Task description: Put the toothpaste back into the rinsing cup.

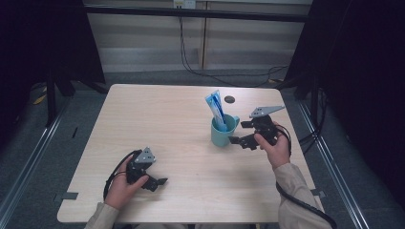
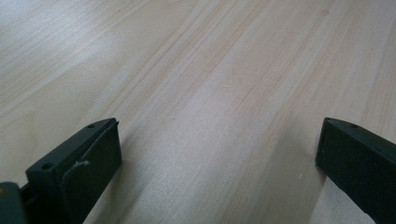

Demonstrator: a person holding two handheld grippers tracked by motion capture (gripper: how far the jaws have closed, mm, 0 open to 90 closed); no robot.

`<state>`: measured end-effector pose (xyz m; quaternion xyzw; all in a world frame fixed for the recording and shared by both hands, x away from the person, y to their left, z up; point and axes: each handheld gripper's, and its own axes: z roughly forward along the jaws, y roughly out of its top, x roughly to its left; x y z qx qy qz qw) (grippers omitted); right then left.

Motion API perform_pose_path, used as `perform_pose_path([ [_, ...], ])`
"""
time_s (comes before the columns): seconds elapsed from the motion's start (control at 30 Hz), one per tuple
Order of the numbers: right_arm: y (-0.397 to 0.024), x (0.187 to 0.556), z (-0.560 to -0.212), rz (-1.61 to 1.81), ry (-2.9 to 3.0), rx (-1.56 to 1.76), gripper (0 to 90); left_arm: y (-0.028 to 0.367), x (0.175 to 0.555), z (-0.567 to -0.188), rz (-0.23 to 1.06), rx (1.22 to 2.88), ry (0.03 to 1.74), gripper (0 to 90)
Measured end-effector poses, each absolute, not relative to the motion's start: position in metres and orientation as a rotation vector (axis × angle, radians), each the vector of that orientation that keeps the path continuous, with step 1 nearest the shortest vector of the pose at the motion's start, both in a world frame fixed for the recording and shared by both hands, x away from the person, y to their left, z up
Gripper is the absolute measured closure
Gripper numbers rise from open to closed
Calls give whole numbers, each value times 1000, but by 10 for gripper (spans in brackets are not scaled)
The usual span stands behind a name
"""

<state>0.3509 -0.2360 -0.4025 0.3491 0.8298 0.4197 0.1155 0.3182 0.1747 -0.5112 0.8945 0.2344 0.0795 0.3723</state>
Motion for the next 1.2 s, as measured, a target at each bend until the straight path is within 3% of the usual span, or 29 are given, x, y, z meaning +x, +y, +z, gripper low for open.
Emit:
perform_pose_path([
  [1.2, -260, 313, -464, 1082, 2528, 1044, 149, 175, 318, -511, 204, 2292, 601, 0],
])
